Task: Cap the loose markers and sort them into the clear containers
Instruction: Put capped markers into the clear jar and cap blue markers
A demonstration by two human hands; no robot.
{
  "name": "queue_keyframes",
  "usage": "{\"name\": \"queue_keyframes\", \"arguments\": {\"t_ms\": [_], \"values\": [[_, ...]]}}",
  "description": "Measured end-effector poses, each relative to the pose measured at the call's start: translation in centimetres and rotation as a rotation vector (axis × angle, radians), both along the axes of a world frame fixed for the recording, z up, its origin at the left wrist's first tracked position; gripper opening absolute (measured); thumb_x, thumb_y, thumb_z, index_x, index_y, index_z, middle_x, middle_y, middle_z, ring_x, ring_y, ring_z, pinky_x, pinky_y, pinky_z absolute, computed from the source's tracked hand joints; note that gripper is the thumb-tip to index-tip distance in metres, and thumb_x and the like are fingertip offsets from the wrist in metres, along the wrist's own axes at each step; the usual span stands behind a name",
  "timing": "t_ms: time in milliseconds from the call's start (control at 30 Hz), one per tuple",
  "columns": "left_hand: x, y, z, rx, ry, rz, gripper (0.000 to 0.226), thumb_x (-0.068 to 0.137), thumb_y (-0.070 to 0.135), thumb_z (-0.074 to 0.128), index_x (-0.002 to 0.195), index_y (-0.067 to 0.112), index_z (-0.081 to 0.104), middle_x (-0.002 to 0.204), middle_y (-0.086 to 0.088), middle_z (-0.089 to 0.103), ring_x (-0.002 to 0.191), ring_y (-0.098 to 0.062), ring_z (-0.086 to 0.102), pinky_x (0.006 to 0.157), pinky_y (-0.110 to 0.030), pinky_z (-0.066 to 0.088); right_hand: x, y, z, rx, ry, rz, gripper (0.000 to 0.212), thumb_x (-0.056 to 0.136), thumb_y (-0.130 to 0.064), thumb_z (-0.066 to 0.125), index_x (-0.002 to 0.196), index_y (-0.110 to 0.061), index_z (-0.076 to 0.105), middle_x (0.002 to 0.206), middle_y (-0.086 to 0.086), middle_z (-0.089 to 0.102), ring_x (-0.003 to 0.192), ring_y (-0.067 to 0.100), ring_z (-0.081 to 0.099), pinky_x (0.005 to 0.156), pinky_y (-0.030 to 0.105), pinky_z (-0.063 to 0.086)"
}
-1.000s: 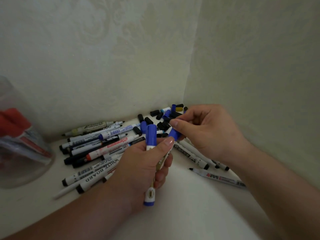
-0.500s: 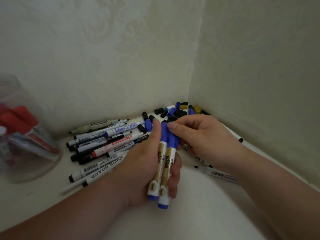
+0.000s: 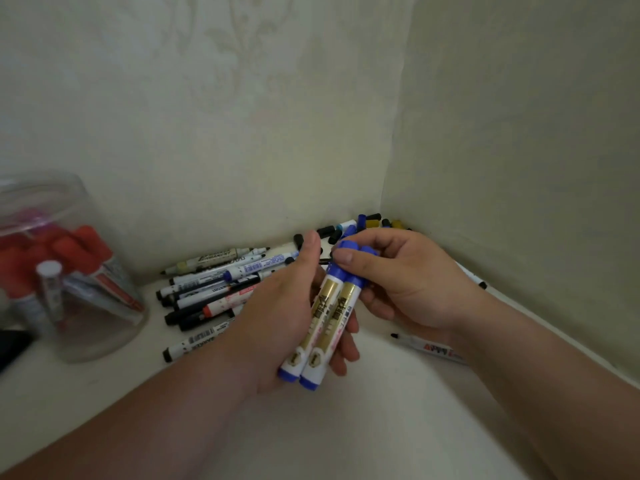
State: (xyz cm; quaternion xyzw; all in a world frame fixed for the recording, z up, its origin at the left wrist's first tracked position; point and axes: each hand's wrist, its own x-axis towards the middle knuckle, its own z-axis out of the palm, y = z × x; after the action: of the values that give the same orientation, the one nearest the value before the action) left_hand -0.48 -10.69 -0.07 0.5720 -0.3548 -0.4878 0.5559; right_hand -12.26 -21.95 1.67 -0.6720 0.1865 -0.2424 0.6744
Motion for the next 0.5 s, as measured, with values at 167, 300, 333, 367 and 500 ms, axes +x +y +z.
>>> {"name": "queue_keyframes", "arguments": {"t_ms": [167, 300, 333, 367, 500], "values": [[0.8, 0.9, 2.0, -0.072, -0.061, 0.165, 0.055, 0.100, 0.054, 0.040, 0.087, 0.008, 0.066, 0.083, -0.026, 0.072, 0.068, -0.042, 0.071, 0.069, -0.054, 0.060, 0.6, -0.1, 0.3, 0.084, -0.119, -0.039, 0.009, 0.086, -0.010, 0.069, 0.085, -0.002, 0.071, 0.069, 0.020, 0.061, 0.041, 0.015, 0.043, 0.035, 0.021, 0.036], [3.3, 4.0, 3.0, -0.211, -0.399, 0.449, 0.039, 0.103, 0.034, 0.050, 0.076, 0.016, 0.070, 0.072, -0.003, 0.072, 0.057, -0.019, 0.068, 0.058, -0.047, 0.061, 2.2, -0.3, 2.2, 0.087, -0.219, -0.158, 0.010, 0.088, -0.009, 0.068, 0.093, 0.000, 0.066, 0.072, 0.020, 0.062, 0.043, 0.017, 0.044, 0.036, 0.022, 0.036], [4.3, 5.1, 2.9, -0.250, -0.479, 0.528, 0.032, 0.102, 0.031, 0.055, 0.077, 0.018, 0.070, 0.073, -0.002, 0.072, 0.057, -0.020, 0.066, 0.057, -0.052, 0.060, 3.0, 0.0, 3.0, 0.053, -0.243, -0.175, 0.008, 0.089, -0.009, 0.068, 0.092, -0.002, 0.066, 0.074, 0.021, 0.062, 0.043, 0.018, 0.044, 0.037, 0.022, 0.037], [5.2, 6.5, 2.8, -0.295, -0.561, 0.607, 0.025, 0.097, 0.034, 0.060, 0.078, 0.022, 0.070, 0.074, -0.002, 0.072, 0.056, -0.022, 0.065, 0.057, -0.054, 0.058, 3.9, 0.4, 4.0, 0.021, -0.264, -0.187, 0.007, 0.089, -0.009, 0.068, 0.091, -0.003, 0.066, 0.076, 0.022, 0.062, 0.043, 0.019, 0.043, 0.038, 0.023, 0.038], [8.1, 11.9, 2.5, -0.502, -0.862, 0.915, 0.013, 0.088, 0.035, 0.065, 0.080, 0.025, 0.065, 0.065, -0.007, 0.063, 0.057, -0.024, 0.056, 0.058, -0.029, 0.050, 8.8, 3.6, 8.1, -0.078, -0.373, -0.241, 0.008, 0.091, -0.012, 0.070, 0.094, -0.006, 0.066, 0.078, 0.019, 0.063, 0.046, 0.018, 0.050, 0.044, 0.025, 0.045]]}}
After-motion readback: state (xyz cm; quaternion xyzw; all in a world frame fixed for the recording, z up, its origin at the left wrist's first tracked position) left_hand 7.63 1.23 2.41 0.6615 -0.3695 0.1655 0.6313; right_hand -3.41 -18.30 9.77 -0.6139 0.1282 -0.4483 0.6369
